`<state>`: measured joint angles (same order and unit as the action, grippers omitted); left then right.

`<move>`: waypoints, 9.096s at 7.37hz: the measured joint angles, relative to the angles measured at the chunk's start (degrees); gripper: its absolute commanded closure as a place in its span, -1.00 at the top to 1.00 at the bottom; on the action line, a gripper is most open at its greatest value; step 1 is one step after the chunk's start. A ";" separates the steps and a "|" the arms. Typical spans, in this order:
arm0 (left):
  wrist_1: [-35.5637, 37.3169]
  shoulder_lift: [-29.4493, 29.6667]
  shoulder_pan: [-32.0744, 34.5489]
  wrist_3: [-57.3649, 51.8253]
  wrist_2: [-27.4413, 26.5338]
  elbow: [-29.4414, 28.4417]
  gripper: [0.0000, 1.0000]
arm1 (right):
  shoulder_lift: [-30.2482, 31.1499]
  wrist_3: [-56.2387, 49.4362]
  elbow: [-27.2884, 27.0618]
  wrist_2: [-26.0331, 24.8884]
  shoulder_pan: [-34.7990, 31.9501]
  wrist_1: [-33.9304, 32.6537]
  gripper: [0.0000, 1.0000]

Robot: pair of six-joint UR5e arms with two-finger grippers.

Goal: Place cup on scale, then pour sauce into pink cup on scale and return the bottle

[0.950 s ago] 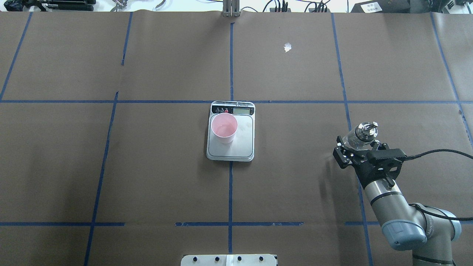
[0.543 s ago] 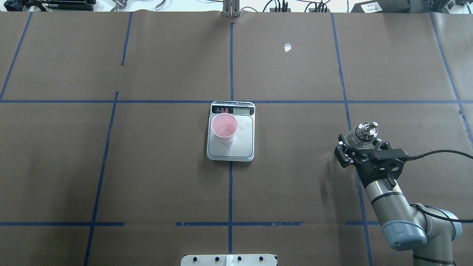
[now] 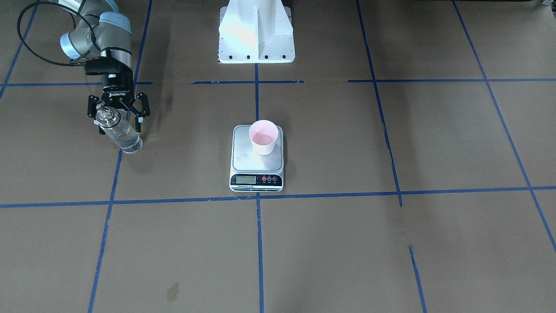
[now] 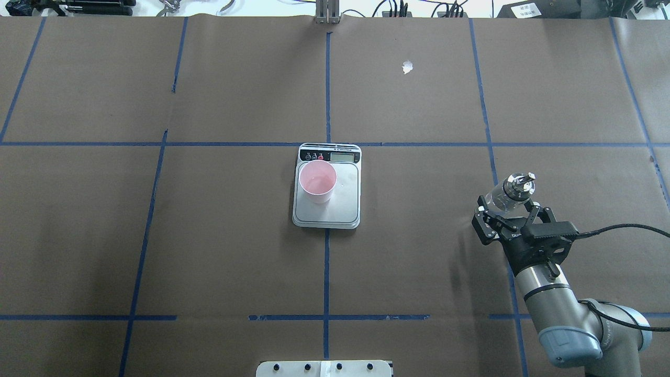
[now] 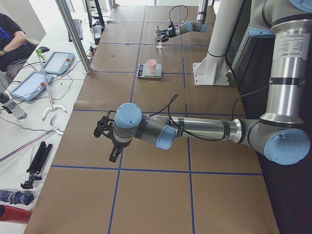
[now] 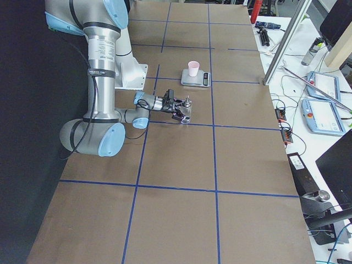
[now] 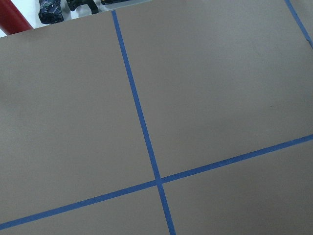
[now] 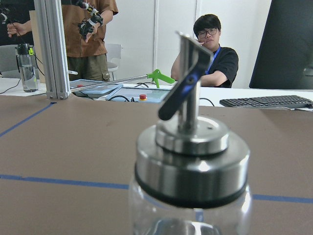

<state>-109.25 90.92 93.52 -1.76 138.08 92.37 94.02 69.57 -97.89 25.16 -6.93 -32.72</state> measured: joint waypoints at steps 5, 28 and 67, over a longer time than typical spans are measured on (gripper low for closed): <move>0.00 -0.12 0.08 0.00 0.27 0.00 1.00 | 4.63 0.68 -0.13 -13.58 13.26 8.46 1.00; -0.40 -1.53 0.09 -0.60 0.47 0.47 1.00 | -3.82 -57.46 0.03 101.18 -76.57 -39.97 1.00; 9.67 -3.85 -4.37 -0.53 -1.40 -1.32 1.00 | 7.58 -62.80 -3.10 110.98 -81.99 -52.98 1.00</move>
<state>-99.58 87.06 89.14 -2.29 136.67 91.05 101.60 6.77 -100.99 136.15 -88.92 -85.69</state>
